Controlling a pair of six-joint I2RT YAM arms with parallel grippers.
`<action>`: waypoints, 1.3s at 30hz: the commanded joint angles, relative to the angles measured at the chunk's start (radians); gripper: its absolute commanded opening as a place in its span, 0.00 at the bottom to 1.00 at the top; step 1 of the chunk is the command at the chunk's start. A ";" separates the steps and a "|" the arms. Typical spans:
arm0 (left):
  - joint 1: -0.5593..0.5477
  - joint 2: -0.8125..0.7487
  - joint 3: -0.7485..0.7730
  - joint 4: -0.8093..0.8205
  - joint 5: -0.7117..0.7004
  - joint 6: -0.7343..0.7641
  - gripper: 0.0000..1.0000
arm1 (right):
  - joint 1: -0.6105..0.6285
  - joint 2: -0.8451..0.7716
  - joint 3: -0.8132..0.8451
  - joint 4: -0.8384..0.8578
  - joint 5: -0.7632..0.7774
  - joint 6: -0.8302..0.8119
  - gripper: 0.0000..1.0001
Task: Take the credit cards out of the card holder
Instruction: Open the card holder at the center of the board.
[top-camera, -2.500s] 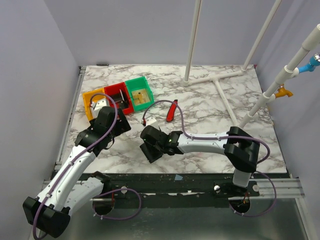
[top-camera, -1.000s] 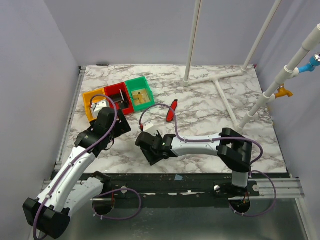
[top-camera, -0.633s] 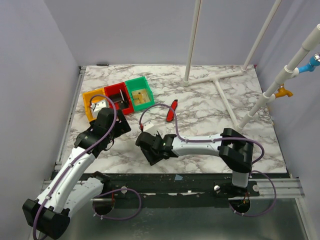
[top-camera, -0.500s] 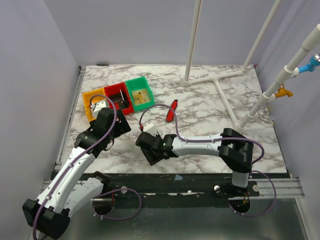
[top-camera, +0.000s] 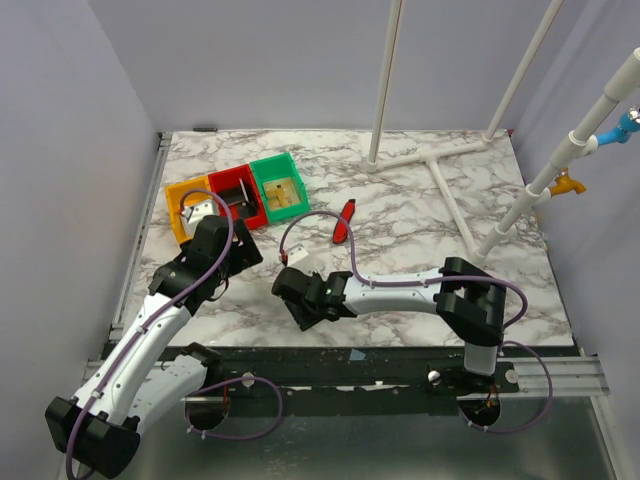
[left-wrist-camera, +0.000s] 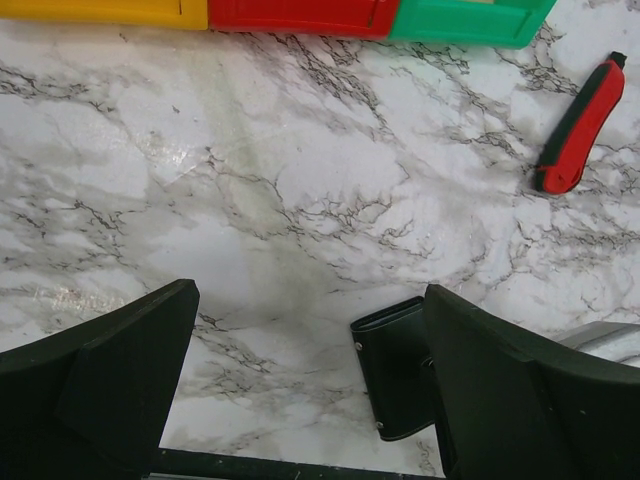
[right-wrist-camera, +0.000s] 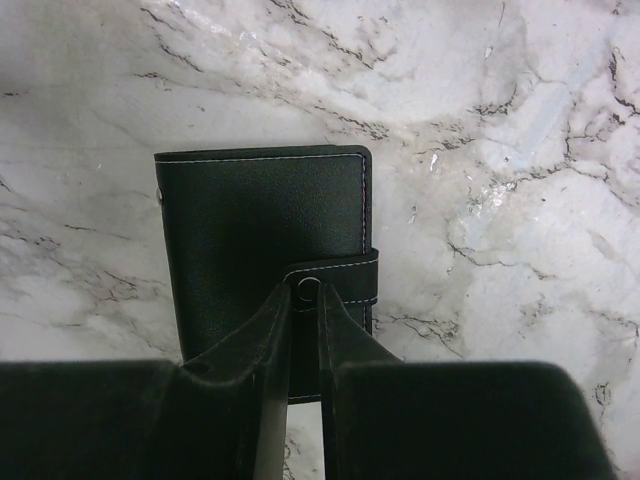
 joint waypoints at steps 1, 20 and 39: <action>0.007 0.007 -0.005 0.007 0.033 -0.002 0.99 | 0.007 0.043 -0.009 -0.036 0.027 0.023 0.12; -0.003 0.100 -0.150 0.200 0.301 -0.050 0.80 | -0.139 -0.078 -0.105 0.123 -0.153 0.125 0.01; -0.106 0.391 -0.199 0.429 0.375 -0.135 0.36 | -0.140 -0.102 -0.090 0.135 -0.112 0.085 0.01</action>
